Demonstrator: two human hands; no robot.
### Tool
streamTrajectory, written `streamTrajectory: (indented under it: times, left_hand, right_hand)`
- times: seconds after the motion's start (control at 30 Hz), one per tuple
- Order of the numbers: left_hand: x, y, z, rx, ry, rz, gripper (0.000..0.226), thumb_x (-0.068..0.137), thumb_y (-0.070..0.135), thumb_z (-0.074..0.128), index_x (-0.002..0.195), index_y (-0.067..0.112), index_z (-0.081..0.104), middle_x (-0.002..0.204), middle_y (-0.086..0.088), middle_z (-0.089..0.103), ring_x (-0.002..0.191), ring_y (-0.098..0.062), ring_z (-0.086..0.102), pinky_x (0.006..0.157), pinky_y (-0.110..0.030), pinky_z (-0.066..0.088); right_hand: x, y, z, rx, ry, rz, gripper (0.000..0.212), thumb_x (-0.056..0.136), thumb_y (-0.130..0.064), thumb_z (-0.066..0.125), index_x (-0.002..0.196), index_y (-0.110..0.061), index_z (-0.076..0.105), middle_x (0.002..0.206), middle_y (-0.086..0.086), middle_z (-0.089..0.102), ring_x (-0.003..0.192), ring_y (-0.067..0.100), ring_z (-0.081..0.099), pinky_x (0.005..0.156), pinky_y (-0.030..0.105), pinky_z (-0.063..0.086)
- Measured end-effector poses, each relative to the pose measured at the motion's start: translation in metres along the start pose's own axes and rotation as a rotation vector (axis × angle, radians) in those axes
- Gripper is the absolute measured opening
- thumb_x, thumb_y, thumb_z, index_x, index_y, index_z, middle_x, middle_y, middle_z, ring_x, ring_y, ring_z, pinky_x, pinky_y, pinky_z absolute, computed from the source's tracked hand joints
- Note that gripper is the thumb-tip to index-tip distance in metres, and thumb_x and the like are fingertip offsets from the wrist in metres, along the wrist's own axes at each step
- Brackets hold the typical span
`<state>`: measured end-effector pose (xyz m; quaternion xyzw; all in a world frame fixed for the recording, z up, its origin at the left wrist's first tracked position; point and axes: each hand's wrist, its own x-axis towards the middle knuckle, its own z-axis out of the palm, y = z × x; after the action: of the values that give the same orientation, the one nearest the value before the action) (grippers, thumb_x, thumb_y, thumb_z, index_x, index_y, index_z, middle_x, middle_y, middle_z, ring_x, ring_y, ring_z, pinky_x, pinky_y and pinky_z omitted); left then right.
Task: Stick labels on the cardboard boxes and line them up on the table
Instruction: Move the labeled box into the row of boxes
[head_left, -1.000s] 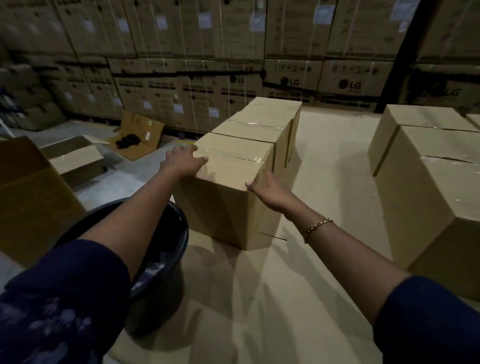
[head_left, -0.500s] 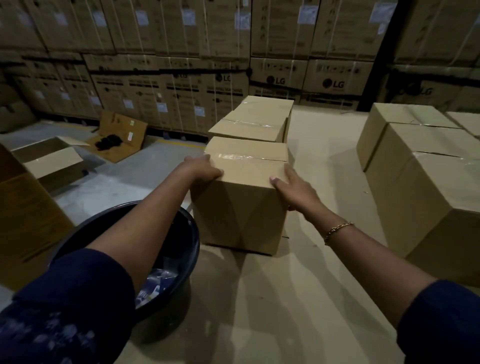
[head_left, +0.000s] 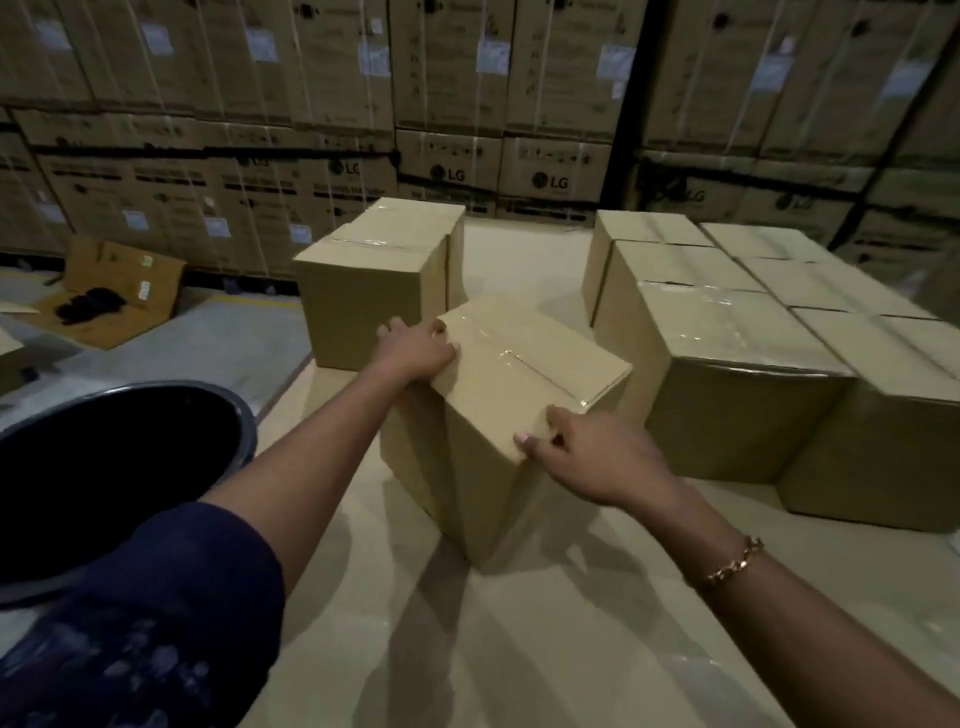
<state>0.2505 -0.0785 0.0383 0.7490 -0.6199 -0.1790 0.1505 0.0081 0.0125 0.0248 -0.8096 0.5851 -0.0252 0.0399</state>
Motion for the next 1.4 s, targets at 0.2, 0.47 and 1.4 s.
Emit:
streamTrajectory:
  times: [0.2,0.47,1.4]
  left_hand:
    - [-0.045,0.026,0.029,-0.182,0.061,0.08,0.063,0.097,0.045,0.06,0.154,0.026,0.04,0.168,-0.011,0.008,0.154,-0.035,0.006,0.121,-0.055,0.016]
    - [-0.136,0.034,0.07,-0.224,0.019,0.081,0.065,0.099,0.058,0.048,0.157,0.033,0.033,0.165,-0.009,0.026,0.147,-0.034,0.032,0.116,-0.048,0.032]
    - [-0.185,0.048,0.116,-0.507,0.027,-0.061,0.087,0.092,0.062,0.058,0.161,0.037,0.011,0.169,-0.005,-0.012,0.153,-0.035,0.017,0.121,-0.055,0.022]
  right_hand:
    - [-0.048,0.022,-0.005,0.327,0.041,-0.068,0.053,0.091,-0.069,0.053,0.129,-0.034,0.063,0.113,-0.009,0.072,0.103,0.017,0.066,0.084,0.036,0.056]
    - [-0.004,0.122,0.008,0.443,0.214,0.272,0.058,0.099,-0.054,0.051,0.149,-0.026,0.046,0.15,0.013,0.045,0.135,0.036,0.045,0.108,0.048,0.042]
    - [0.001,0.163,0.017,0.652,0.015,0.196,0.065,0.1,-0.056,0.052,0.156,-0.027,0.035,0.155,0.01,0.043,0.134,0.031,0.048,0.105,0.049,0.046]
